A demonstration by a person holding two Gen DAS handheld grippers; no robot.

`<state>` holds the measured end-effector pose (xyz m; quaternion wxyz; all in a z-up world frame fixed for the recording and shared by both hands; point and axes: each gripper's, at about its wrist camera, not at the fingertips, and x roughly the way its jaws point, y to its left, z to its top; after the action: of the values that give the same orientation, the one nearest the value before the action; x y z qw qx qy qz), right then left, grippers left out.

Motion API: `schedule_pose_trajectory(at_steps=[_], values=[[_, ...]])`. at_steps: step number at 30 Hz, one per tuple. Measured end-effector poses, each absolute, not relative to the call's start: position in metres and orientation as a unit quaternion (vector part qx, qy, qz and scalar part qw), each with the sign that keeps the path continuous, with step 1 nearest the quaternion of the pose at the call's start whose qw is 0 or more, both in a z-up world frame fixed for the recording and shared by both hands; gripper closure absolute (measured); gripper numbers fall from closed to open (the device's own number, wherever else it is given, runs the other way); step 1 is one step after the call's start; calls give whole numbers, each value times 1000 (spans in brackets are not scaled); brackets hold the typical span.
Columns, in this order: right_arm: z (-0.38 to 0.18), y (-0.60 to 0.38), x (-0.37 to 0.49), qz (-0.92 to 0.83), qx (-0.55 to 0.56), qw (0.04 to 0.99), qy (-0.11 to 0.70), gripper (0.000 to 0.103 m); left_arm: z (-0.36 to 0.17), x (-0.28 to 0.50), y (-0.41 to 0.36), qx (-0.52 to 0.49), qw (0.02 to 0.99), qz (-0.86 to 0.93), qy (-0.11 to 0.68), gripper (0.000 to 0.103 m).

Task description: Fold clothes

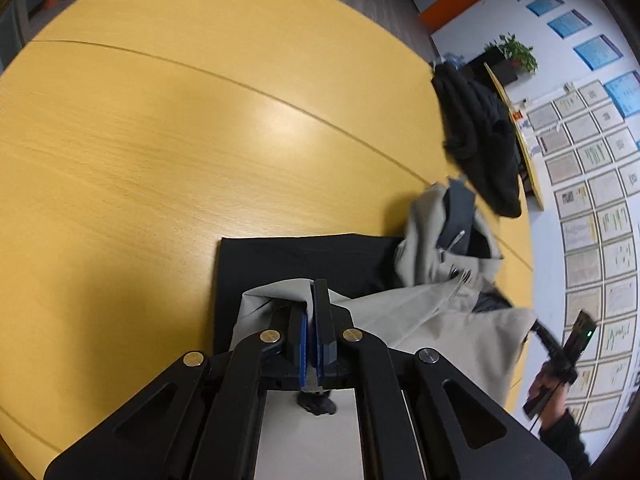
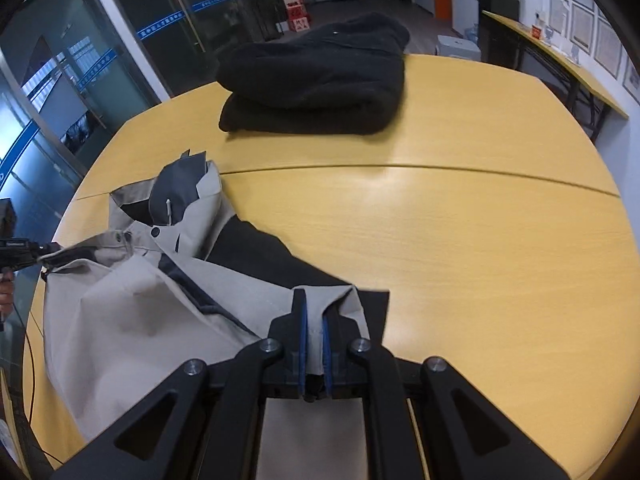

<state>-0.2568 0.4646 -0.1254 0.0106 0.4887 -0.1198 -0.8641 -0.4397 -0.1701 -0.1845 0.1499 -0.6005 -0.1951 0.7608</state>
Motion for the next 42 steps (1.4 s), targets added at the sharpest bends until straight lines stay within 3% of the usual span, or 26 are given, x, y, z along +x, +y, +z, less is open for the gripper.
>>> schedule_pose_trajectory(at_steps=[3,4,5,6,7,8,9,11,20,22,23,24,25,26,27,28,29,31,42], values=[[-121,472,-255,-868,476,36,-134,90,-188,-439,-179,-597,172,753,-217,93],[-117,477,-252,-872,466,45,-145,75,-185,-437,-184,-590,175,756,-223,89],[-111,483,-248,-876,452,53,-159,63,-179,-436,-190,-580,173,764,-224,71],[-104,489,-243,-883,434,54,-170,36,-173,-434,-195,-569,172,772,-225,47],[-94,496,-236,-894,409,48,-177,23,-166,-432,-203,-553,170,783,-226,38],[-85,504,-228,-904,384,38,-183,20,-157,-430,-211,-532,168,798,-227,26],[-77,513,-221,-912,362,26,-189,13,-151,-428,-218,-516,168,809,-227,21],[-67,529,-210,-922,336,4,-193,8,-149,-429,-223,-509,180,813,-216,18],[-141,505,-241,-875,460,61,-134,9,-201,-456,-173,-560,228,779,-165,18],[-151,495,-254,-869,475,75,-117,15,-204,-459,-169,-560,233,778,-162,22],[-156,490,-261,-866,482,83,-103,18,-204,-460,-169,-559,234,779,-161,34],[-160,485,-267,-863,488,92,-91,27,-205,-460,-169,-558,235,780,-160,58],[-162,483,-274,-861,491,98,-85,38,-205,-461,-169,-557,235,780,-160,67],[-163,481,-281,-860,493,103,-82,41,-206,-462,-168,-556,236,781,-159,80],[-164,482,-287,-859,494,103,-83,57,-206,-462,-168,-555,237,782,-159,92],[-166,484,-291,-858,495,100,-88,83,-206,-463,-168,-554,238,782,-158,98],[-166,488,-292,-862,489,95,-99,90,-207,-463,-168,-553,238,783,-158,100],[-162,498,-289,-871,467,82,-127,93,-207,-465,-168,-551,240,784,-156,100],[-177,519,-285,-874,439,43,-204,93,-210,-467,-162,-543,220,802,-114,100]])
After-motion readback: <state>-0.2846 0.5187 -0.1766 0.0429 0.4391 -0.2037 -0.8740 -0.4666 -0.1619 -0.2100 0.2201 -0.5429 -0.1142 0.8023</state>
